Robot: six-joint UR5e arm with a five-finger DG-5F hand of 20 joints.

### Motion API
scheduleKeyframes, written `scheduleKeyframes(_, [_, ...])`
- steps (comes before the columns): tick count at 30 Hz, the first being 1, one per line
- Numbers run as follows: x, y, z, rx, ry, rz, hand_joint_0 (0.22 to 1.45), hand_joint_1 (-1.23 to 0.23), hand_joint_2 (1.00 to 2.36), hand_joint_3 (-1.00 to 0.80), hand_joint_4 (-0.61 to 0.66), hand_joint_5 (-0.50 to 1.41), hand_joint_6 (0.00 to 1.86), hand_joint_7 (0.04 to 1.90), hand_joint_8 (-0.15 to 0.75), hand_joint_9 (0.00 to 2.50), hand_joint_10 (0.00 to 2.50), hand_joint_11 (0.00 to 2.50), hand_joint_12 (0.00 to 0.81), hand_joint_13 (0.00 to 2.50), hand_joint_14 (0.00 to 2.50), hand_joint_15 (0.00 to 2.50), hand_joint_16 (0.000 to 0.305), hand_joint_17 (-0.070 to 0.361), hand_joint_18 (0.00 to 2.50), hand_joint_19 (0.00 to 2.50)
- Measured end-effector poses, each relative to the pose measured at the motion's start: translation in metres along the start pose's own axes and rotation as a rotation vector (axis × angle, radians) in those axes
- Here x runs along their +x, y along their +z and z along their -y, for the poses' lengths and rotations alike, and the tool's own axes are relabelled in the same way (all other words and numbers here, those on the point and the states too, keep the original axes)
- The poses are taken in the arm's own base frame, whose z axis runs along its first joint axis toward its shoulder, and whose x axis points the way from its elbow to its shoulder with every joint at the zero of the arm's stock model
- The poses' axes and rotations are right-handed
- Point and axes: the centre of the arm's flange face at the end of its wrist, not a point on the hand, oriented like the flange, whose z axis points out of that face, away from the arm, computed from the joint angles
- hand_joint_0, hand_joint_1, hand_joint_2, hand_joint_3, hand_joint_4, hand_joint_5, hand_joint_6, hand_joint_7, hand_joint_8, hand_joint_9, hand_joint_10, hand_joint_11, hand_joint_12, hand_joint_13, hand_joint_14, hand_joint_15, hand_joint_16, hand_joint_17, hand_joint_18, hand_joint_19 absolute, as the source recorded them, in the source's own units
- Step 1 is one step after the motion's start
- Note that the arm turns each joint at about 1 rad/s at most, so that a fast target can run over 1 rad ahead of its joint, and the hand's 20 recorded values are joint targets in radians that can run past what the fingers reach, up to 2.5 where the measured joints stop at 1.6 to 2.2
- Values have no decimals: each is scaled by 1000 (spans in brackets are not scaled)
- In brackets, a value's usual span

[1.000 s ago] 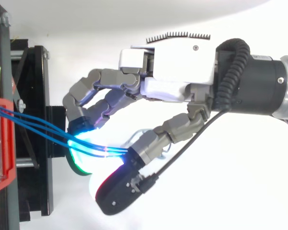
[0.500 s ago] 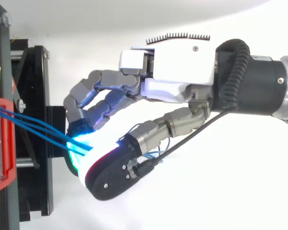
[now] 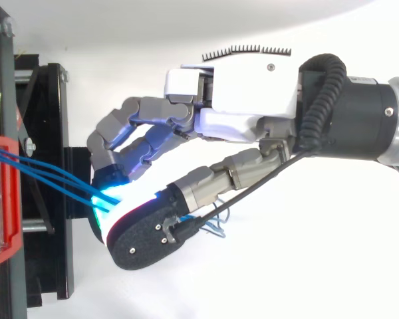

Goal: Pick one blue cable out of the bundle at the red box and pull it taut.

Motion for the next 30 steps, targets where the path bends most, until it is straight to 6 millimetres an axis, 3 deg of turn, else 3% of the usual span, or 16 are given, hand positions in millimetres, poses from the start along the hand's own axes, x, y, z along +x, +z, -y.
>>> scheduleKeyframes(3, [0,0,0,-1,0,-1,630,-885,1000,-500,107,-148,907,1142,305,750,16,639,336,531,15,366,52,117,307,289])
scheduleKeyframes(7, [0,0,0,-2,0,-2,666,-965,1000,-500,92,-161,914,1101,297,733,18,722,339,530,15,341,51,115,340,241])
scheduleKeyframes(13, [0,0,0,2,0,-2,558,-978,1000,-500,103,-170,920,1071,297,682,17,708,342,512,14,350,53,119,341,259])
scheduleKeyframes(15, [0,0,0,2,0,-1,494,-927,1000,-500,112,-168,921,1048,315,690,16,712,358,507,14,354,57,128,325,276])
scheduleKeyframes(19, [0,0,0,0,0,-2,511,-762,1000,-500,106,-175,910,1034,317,698,16,715,357,496,14,365,56,127,286,297])
scheduleKeyframes(25, [0,0,0,1,0,-2,480,-656,1000,-500,108,-174,902,1019,337,723,13,701,367,490,14,370,59,132,267,316])
scheduleKeyframes(28, [0,0,0,1,0,-2,548,-595,1000,-500,90,-171,894,1063,317,732,16,694,350,486,16,372,54,122,238,325])
scheduleKeyframes(30, [0,0,0,-1,0,-2,584,-608,1010,-303,61,-168,904,1072,320,748,16,711,347,504,16,377,55,124,243,316])
